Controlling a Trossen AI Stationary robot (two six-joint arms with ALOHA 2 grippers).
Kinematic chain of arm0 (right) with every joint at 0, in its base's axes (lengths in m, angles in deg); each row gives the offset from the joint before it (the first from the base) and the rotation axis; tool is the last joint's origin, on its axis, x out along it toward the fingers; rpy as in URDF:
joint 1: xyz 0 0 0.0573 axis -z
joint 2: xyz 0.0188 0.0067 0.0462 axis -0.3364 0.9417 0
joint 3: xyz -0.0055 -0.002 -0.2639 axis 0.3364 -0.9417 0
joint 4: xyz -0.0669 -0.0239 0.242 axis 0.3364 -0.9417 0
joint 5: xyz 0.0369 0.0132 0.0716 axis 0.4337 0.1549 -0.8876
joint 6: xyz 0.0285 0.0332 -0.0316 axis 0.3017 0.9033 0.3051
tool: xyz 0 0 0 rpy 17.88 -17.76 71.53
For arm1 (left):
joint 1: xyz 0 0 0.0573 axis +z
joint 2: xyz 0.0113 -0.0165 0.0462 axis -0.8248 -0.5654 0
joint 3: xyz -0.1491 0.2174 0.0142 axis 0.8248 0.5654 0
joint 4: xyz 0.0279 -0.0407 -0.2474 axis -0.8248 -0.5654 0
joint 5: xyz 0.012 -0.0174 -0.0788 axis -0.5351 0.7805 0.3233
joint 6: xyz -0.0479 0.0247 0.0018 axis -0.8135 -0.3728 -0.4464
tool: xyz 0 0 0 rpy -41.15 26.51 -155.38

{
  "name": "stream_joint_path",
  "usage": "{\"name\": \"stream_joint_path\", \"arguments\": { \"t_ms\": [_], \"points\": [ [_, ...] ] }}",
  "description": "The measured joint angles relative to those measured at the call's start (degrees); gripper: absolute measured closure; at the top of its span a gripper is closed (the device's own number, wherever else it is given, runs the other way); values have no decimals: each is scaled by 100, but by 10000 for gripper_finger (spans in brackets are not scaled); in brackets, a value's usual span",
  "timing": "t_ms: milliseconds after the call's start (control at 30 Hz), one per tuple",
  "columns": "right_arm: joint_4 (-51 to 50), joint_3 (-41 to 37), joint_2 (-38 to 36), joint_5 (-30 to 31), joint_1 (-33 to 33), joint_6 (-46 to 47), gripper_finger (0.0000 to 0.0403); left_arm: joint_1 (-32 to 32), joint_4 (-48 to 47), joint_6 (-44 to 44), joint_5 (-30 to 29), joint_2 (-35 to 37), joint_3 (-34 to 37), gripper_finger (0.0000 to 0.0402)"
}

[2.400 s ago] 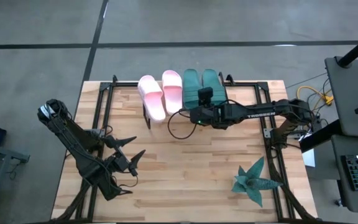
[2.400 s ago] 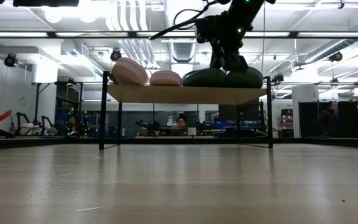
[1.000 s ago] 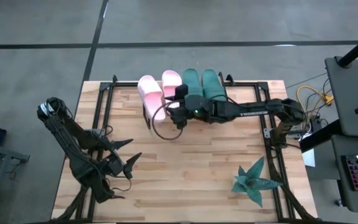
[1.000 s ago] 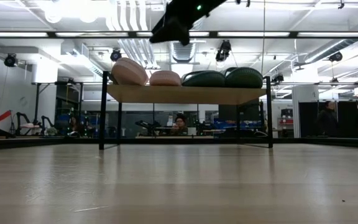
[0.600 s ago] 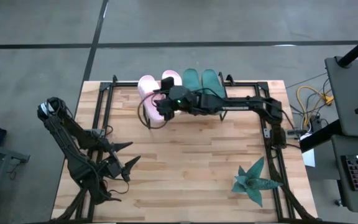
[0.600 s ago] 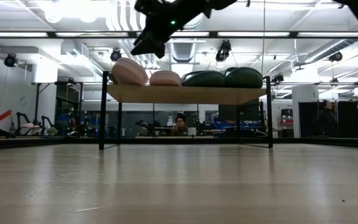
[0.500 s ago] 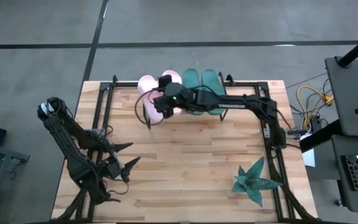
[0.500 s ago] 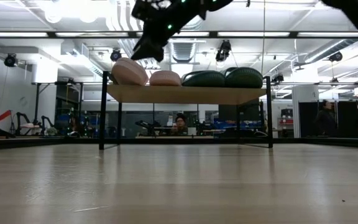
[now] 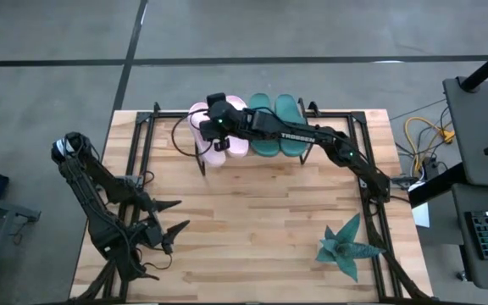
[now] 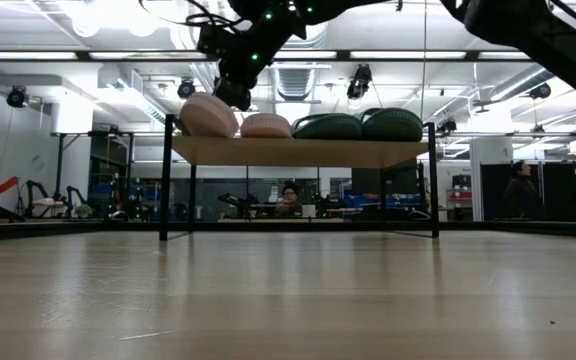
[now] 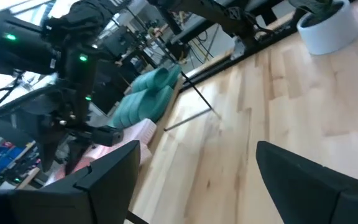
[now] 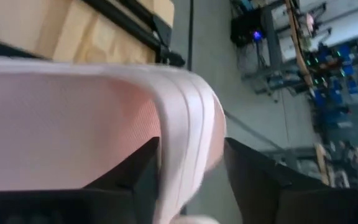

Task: Pick and place slides into the shelf
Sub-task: Adjust the slippers on the shelf

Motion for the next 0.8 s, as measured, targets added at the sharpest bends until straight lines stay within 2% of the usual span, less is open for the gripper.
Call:
{"name": "stream_joint_path", "arguments": {
  "t_ms": [100,267,300,800],
  "points": [
    [-205,100,50,299,-14,77,277,-6,4,-46,118,0,0,98],
    [-283,98,51,330,-24,256,376,-6,-1,-127,135,-3,0,98],
    [-279,98,47,360,-40,258,384,-6,-3,-127,135,-4,0,98],
    [-125,303,-1,2384,-508,205,390,-39,-53,-127,195,-7,33,98]
  ]
}}
